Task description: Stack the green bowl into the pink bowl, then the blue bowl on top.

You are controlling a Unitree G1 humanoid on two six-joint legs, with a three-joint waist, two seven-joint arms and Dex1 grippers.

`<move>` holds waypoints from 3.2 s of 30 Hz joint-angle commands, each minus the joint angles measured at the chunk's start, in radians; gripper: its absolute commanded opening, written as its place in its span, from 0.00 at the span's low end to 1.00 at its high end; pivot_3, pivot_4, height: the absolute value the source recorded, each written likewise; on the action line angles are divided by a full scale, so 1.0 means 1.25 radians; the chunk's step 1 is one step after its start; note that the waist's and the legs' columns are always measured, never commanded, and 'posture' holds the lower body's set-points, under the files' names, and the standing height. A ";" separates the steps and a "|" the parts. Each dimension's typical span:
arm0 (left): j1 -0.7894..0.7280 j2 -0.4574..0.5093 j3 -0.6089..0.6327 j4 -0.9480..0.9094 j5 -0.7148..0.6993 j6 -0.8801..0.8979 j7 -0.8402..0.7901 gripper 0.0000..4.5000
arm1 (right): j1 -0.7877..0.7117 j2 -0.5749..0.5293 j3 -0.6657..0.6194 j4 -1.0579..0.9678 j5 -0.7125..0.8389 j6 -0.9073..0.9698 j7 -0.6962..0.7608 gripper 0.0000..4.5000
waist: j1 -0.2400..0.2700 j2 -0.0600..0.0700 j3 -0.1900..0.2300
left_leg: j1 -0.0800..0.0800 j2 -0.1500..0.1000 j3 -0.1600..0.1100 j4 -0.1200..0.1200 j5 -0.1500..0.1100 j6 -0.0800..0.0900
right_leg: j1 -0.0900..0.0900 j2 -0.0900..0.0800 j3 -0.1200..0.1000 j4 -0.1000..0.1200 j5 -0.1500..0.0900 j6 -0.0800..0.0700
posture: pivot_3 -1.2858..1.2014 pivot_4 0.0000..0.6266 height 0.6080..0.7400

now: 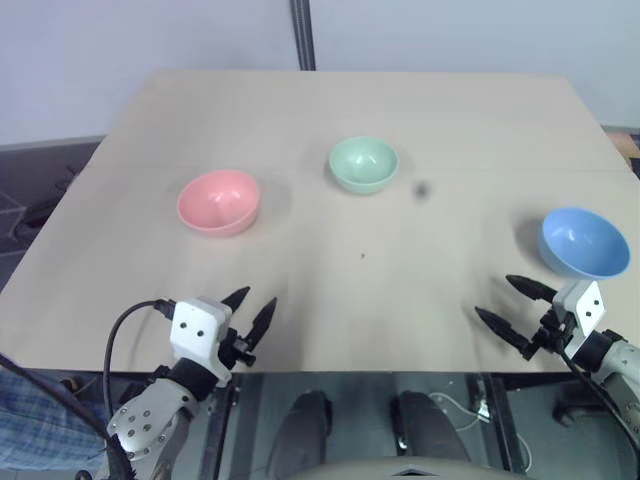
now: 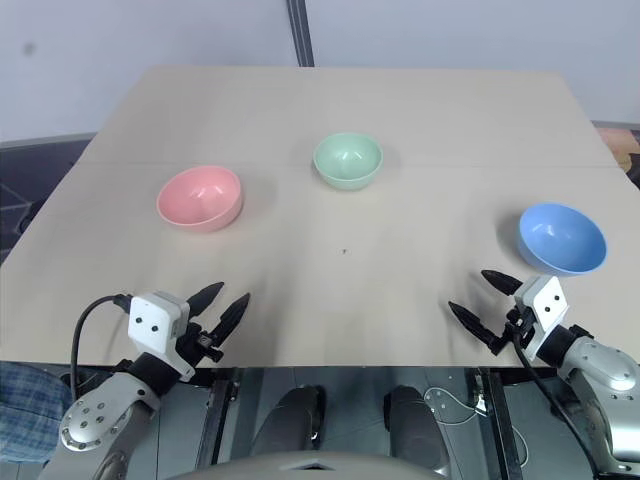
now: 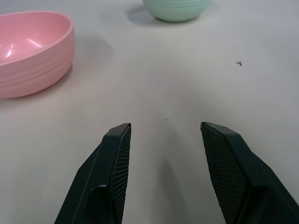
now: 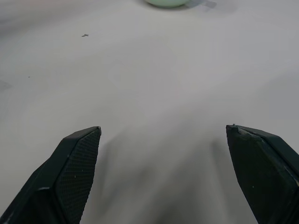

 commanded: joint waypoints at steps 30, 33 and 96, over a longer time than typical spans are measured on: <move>-0.061 0.028 -0.027 -0.013 0.003 0.009 0.009 0.56 | -0.047 -0.023 -0.047 -0.021 0.115 -0.051 0.114 1.00 | 0.000 0.000 0.000 | 0.000 0.000 0.000 0.000 0.000 0.000 | 0.000 0.000 0.000 0.000 0.000 0.000 | 0.52 0.24 1.00; -0.085 0.031 -0.037 -0.004 0.002 0.035 0.016 0.56 | -0.041 -0.039 -0.049 -0.079 0.170 -0.003 0.122 1.00 | 0.000 0.000 0.000 | 0.000 0.000 0.000 0.000 0.000 0.000 | 0.000 0.000 0.000 0.000 0.000 0.000 | 0.52 0.24 1.00; -0.579 0.277 -0.121 0.399 0.257 0.161 -0.023 0.50 | -0.021 -0.099 -0.025 -0.303 0.270 0.146 0.084 1.00 | 0.001 -0.001 0.000 | -0.001 -0.001 -0.002 -0.001 0.000 0.000 | 0.000 0.000 -0.002 0.000 0.000 0.000 | 0.52 0.24 1.00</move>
